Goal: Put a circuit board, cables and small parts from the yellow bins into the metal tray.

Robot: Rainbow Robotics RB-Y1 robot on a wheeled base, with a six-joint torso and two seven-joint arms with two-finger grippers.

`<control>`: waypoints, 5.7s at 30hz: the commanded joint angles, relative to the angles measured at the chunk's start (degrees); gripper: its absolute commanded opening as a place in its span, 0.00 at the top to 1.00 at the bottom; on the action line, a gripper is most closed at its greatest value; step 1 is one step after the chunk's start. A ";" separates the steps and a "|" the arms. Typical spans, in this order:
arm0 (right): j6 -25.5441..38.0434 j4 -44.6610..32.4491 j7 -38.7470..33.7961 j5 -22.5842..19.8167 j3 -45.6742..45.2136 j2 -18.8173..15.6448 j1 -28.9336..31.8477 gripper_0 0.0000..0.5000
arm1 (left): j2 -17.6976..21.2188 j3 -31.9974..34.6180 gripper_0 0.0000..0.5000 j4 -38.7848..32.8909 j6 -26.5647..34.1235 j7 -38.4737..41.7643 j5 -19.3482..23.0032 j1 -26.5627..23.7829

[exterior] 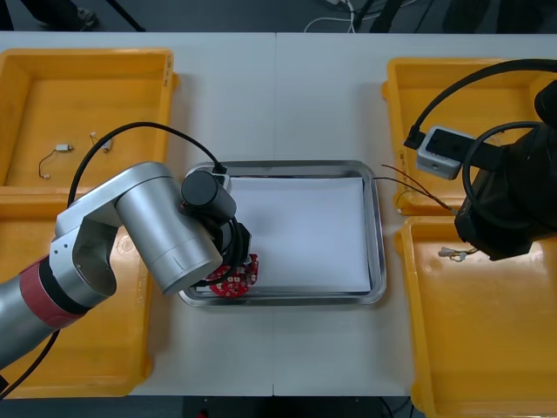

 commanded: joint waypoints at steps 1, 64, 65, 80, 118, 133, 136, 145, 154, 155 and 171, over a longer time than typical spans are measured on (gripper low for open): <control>0.23 0.27 2.14 -0.01 0.57 -2.32 -2.12 1.00 | 1.21 -0.69 0.38 -0.75 -0.67 4.20 -0.71 0.16; -0.17 11.70 13.04 15.37 27.38 16.84 -16.01 1.00 | 7.53 43.96 0.00 8.40 21.79 -31.83 19.51 -8.54; -0.17 12.05 15.06 16.16 27.56 17.36 -16.01 1.00 | 7.89 44.31 0.00 9.54 21.79 -33.15 19.33 -8.89; -0.26 17.76 30.88 25.74 32.74 22.29 -15.04 1.00 | 11.67 46.94 0.00 24.04 21.79 -52.40 17.92 -13.20; -11.60 31.12 30.53 35.06 35.99 32.39 -7.39 1.00 | 13.33 46.42 0.00 48.03 -5.16 -100.39 16.08 -17.77; -14.94 34.02 30.88 33.30 36.08 31.95 -6.78 1.00 | 13.25 42.02 0.00 54.10 -12.01 -101.09 15.82 -17.85; -14.85 33.49 30.97 33.92 35.99 31.95 -6.78 0.69 | 13.07 41.41 0.00 55.94 -13.86 -101.09 16.08 -17.85; -12.92 30.68 30.80 34.71 35.99 30.90 -6.78 0.00 | 11.14 41.23 0.00 59.64 -18.52 -100.74 15.46 -17.77; -7.82 27.96 30.97 34.09 32.39 30.81 -6.87 0.00 | 9.47 41.23 0.00 63.24 -23.35 -100.65 15.73 -17.77; -7.47 27.87 30.97 33.92 31.95 30.81 -6.87 0.00 | 9.29 41.23 0.00 63.42 -23.53 -100.65 15.73 -17.77; 0.23 22.24 29.74 21.97 16.57 26.94 -6.87 0.00 | 6.48 41.14 0.00 65.17 -26.95 -99.86 15.38 -17.77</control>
